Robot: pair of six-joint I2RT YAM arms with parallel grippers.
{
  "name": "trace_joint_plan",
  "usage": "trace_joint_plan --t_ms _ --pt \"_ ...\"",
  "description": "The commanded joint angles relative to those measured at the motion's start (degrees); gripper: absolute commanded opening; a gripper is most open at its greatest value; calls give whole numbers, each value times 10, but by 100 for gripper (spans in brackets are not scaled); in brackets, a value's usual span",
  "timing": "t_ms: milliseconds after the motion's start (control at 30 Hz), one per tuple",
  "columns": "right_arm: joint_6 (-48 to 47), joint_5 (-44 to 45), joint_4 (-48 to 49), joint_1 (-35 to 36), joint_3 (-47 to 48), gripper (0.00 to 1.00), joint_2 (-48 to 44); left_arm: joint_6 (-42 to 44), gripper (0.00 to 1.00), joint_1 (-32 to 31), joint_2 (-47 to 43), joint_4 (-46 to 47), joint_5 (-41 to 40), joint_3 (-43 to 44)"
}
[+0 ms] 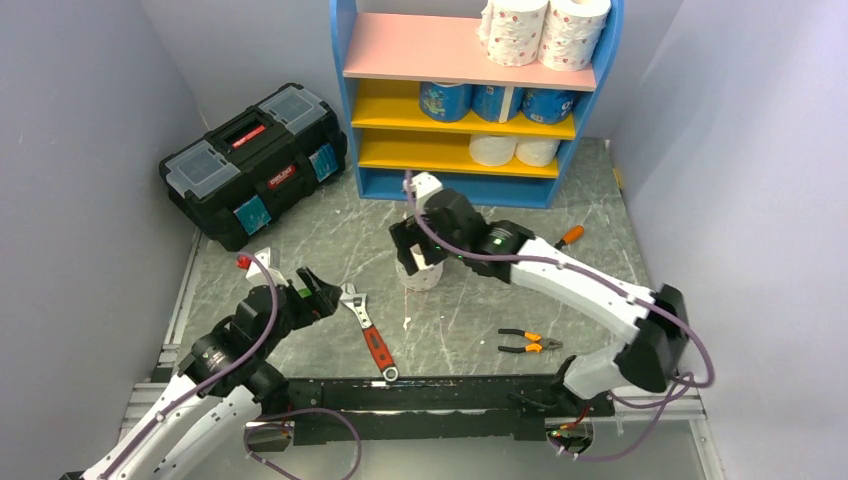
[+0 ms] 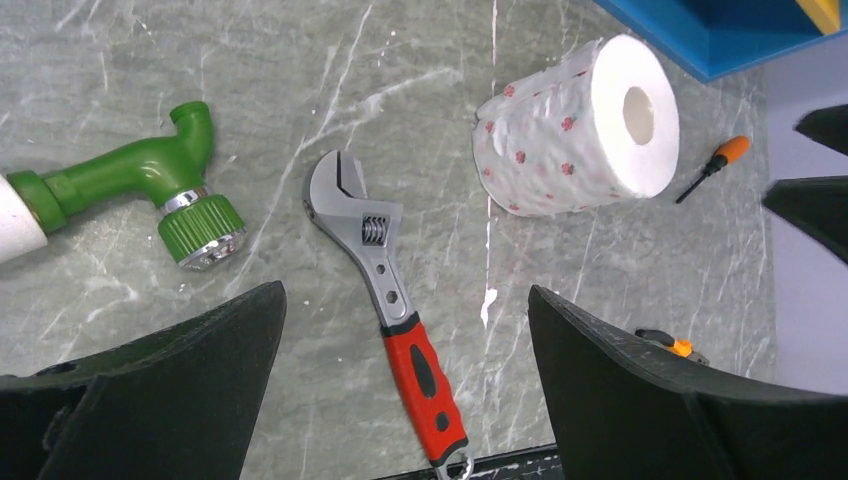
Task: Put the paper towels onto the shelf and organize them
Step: Pick up the paper towel from the center of the board.
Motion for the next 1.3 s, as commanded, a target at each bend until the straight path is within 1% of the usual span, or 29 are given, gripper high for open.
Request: trace_joint_plan --t_ms 0,67,100,167,233,267,333,367,400,467,500,567,600,633,667,733,767,833,867,900,1000,1067,1133,1167,1233,1267 --pt "-27 29 -53 18 65 89 70 -9 97 3 -5 8 18 -9" --pt "-20 46 -65 18 81 82 99 -10 96 3 1 3 23 -9" --pt "-14 63 -68 18 83 80 104 -11 96 3 3 2 26 -9" --pt "9 94 -60 14 71 80 96 -13 96 3 4 2 30 -12" --pt "41 106 -37 -3 43 84 72 -16 96 3 3 1 29 -17" --pt "62 92 -24 -23 24 88 57 -19 96 3 2 1 28 -19" --pt "114 25 9 -84 -16 97 29 -22 95 3 2 2 27 -24" --pt "135 -19 27 -117 -34 99 19 -23 95 3 3 3 27 -25" --pt "150 -35 40 -135 -44 100 11 -24 95 3 3 4 26 -26" --pt "167 -3 50 -131 -47 100 -13 -26 95 3 9 8 26 -27" --pt "158 4 58 -124 -51 100 -21 -26 95 3 12 10 26 -27" --pt "94 13 62 -94 -47 100 -36 -26 95 3 21 14 26 -27" --pt "50 38 58 -74 -40 100 -35 -26 95 3 25 17 27 -27" --pt "29 70 48 -52 -29 100 -29 -25 95 3 30 18 28 -27" --pt "25 101 37 -38 -16 100 -17 -24 95 3 36 19 29 -26" --pt "56 151 20 -32 -8 100 -3 -25 95 3 45 20 29 -26" --pt "78 142 26 -43 -16 100 -7 -26 95 4 49 20 30 -25" --pt "115 55 39 -98 -39 100 -21 -26 94 4 54 20 32 -26" --pt "112 10 48 -122 -49 100 -26 -27 94 3 56 19 32 -25" --pt "95 -15 57 -128 -61 100 -33 -27 94 3 55 19 33 -25" --pt "40 -69 95 -128 -90 97 -53 -28 94 3 51 17 33 -29" --pt "21 -71 87 -128 -81 94 -46 -30 94 4 47 15 32 -31" --pt "-1 -56 46 -127 -55 90 -12 -34 94 3 43 15 34 -35" --pt "-17 -42 35 -120 -47 88 -2 -36 94 3 42 17 36 -38" --pt "-60 -14 39 -87 -51 87 0 -41 94 3 39 18 39 -44" --pt "-82 -22 48 -73 -57 87 -5 -43 94 4 39 18 41 -47"
